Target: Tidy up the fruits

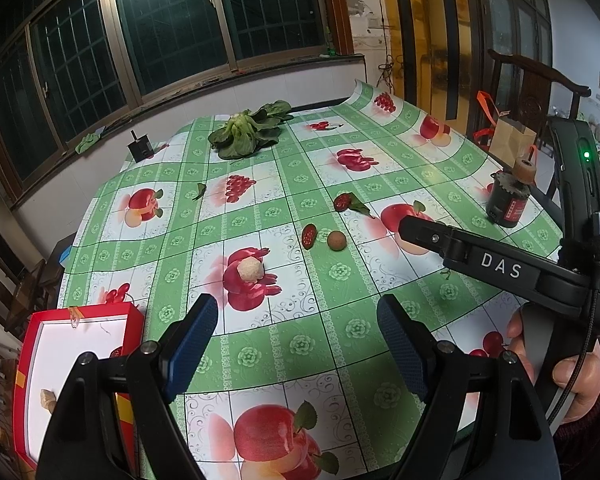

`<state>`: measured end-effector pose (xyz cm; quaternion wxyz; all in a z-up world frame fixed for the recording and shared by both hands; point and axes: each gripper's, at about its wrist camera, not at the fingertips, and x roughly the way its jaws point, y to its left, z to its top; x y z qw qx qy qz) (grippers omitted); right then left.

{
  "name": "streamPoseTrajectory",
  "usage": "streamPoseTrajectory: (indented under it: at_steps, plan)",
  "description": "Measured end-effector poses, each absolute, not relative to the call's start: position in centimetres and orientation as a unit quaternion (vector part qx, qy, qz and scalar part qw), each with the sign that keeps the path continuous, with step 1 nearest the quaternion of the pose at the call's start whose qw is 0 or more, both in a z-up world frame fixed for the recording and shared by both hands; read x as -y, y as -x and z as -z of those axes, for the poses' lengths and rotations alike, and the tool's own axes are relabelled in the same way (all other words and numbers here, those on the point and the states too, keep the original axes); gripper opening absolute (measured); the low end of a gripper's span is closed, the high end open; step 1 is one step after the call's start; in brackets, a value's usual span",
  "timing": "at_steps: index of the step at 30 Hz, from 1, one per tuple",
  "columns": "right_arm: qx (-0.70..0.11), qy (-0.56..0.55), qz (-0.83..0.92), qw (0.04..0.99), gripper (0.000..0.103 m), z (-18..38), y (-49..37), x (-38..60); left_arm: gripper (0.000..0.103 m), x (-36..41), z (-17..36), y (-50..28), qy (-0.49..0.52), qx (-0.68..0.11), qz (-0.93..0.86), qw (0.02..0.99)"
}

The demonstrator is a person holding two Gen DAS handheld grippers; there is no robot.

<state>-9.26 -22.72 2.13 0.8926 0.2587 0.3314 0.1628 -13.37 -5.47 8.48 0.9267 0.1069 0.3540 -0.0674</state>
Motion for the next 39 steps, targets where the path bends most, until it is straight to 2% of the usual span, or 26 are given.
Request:
streamPoseTrajectory:
  at_steps: [13, 20, 26, 34, 35, 37, 39]
  plan:
    - [-0.329, -0.258, -0.163, 0.894, 0.066, -2.2, 9.3, 22.6, 0.082, 5.2, -8.3, 13.1, -0.106, -0.357, 0.068, 0.926]
    - [-0.345, -0.258, -0.172, 0.886, 0.066, -2.0, 8.8, 22.3, 0.082, 0.7, -8.0, 10.9, -0.101, -0.351, 0.007, 0.931]
    - [-0.402, -0.208, -0.194, 0.87, 0.066, -1.7, 5.9, 20.2, 0.082, -3.5, -6.2, 7.1, -0.081, -0.389, -0.033, 0.917]
    - [-0.438, -0.113, -0.187, 0.872, 0.066, -1.4, 2.0, 16.4, 0.082, -2.4, -5.1, 5.9, -0.074, -0.408, 0.024, 0.909]
    - [-0.444, -0.102, -0.181, 0.872, 0.065, -1.1, 1.6, 15.9, 0.082, -2.3, -5.0, 5.8, -0.074, -0.41, 0.028, 0.909]
    - [-0.451, -0.084, -0.176, 0.871, 0.055, -0.7, 0.8, 15.0, 0.082, -2.0, -4.7, 5.1, -0.074, -0.413, 0.033, 0.907]
    - [-0.467, -0.059, -0.167, 0.866, 0.033, 0.0, 0.3, 14.0, 0.082, -1.8, -4.4, 4.6, -0.071, -0.419, 0.037, 0.904]
